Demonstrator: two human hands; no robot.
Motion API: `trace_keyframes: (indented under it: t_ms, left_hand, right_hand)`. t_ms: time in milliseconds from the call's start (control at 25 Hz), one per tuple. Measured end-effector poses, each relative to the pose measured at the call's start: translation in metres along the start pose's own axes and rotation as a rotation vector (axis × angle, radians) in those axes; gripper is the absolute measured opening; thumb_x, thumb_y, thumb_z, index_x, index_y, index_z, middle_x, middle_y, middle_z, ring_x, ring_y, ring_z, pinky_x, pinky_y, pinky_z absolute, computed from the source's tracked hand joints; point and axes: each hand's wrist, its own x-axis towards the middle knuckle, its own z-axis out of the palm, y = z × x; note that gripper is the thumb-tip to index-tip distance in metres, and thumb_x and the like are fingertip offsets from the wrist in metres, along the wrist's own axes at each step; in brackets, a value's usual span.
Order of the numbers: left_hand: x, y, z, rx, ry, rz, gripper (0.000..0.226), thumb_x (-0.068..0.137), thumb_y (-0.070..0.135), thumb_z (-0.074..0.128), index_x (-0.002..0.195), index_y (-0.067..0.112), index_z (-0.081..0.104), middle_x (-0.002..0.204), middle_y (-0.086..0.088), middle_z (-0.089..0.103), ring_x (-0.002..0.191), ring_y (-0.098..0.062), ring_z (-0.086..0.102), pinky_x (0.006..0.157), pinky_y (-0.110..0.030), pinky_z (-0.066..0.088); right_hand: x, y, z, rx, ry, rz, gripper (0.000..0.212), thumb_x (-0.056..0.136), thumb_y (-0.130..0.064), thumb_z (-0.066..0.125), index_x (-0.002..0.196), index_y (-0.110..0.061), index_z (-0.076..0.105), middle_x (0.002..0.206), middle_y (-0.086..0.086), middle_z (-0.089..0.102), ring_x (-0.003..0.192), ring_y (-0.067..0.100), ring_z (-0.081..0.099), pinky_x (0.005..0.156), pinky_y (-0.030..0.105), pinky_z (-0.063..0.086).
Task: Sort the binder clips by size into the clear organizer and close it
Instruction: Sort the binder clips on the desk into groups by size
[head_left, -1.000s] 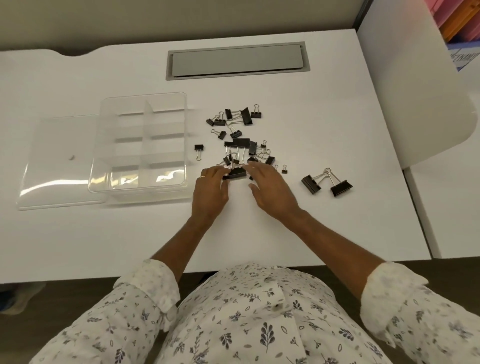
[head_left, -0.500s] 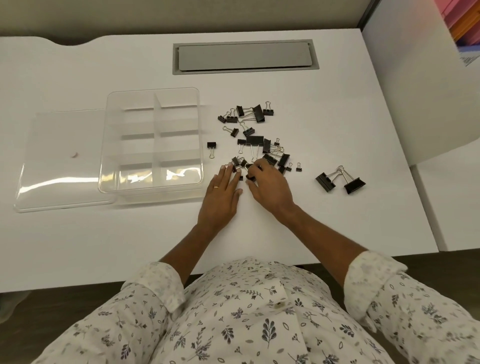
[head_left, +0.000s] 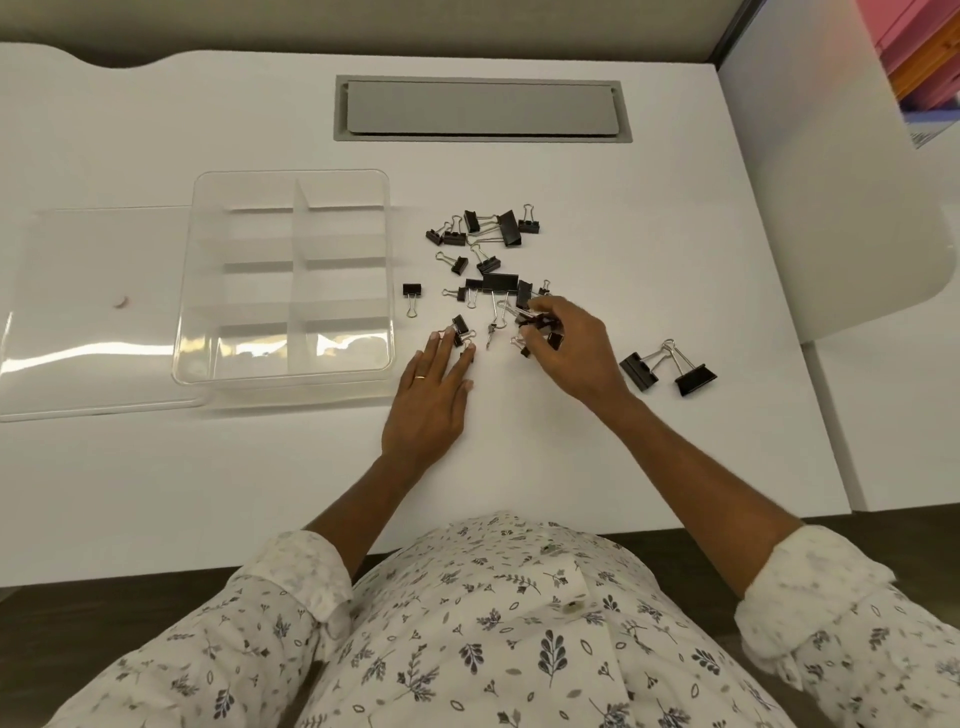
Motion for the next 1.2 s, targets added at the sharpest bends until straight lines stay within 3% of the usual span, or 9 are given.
trace_keyframes:
  t_ms: [240,440,560,760,920,1200]
  left_hand:
    - [0.011,0.006,0.003,-0.008,0.011,-0.084,0.06,0.109,0.043,0.033,0.163,0.022,0.017,0.171,-0.005,0.008,0.159,-0.02,0.004,0.129,-0.043,0.014]
    - [0.028,0.019,0.005,0.012,0.002,-0.164,0.061,0.109,0.049,0.029,0.163,0.025,0.013,0.172,-0.003,0.004,0.159,-0.02,-0.002,0.129,-0.045,0.01]
    - [0.03,0.022,0.005,0.01,0.008,-0.182,0.061,0.108,0.048,0.031,0.163,0.026,0.014,0.172,-0.002,0.005,0.159,-0.018,-0.001,0.129,-0.045,0.011]
    - [0.031,0.025,0.006,0.019,0.021,-0.19,0.061,0.108,0.05,0.031,0.163,0.027,0.014,0.172,-0.001,0.006,0.159,-0.018,0.0,0.129,-0.045,0.011]
    - [0.03,0.023,0.005,0.03,0.043,-0.187,0.062,0.106,0.051,0.029,0.162,0.027,0.017,0.172,-0.001,0.009,0.159,-0.017,0.003,0.129,-0.044,0.012]
    - [0.03,0.028,0.006,0.047,0.062,-0.199,0.062,0.106,0.052,0.028,0.162,0.027,0.018,0.171,-0.001,0.012,0.159,-0.018,0.005,0.128,-0.045,0.014]
  right_hand:
    - [0.007,0.068,-0.089,-0.022,-0.098,0.106,0.052,0.078,-0.015,0.075,0.128,-0.02,0.064,0.125,-0.003,0.067,0.118,0.017,0.061,0.108,0.043,0.049]
    - [0.015,0.115,-0.169,-0.008,-0.254,0.18,0.055,0.081,0.003,0.072,0.131,-0.015,0.062,0.127,0.0,0.066,0.121,0.009,0.061,0.113,0.033,0.045]
    - [0.024,0.134,-0.19,-0.119,-0.451,0.115,0.054,0.081,0.003,0.073,0.13,-0.018,0.064,0.128,-0.003,0.065,0.124,0.008,0.058,0.113,0.029,0.043]
    - [0.041,0.164,-0.19,-0.403,-0.653,-0.119,0.061,0.078,0.0,0.074,0.135,-0.016,0.061,0.135,0.004,0.059,0.126,0.022,0.053,0.11,0.036,0.041]
    - [0.054,0.175,-0.191,-0.47,-0.685,-0.18,0.061,0.085,-0.003,0.068,0.142,-0.018,0.055,0.142,0.004,0.055,0.128,0.024,0.047,0.107,0.028,0.032]
    - [0.068,0.186,-0.216,-0.573,-0.705,-0.293,0.057,0.085,0.006,0.062,0.14,-0.009,0.056,0.143,0.011,0.05,0.124,0.03,0.053,0.101,0.039,0.048]
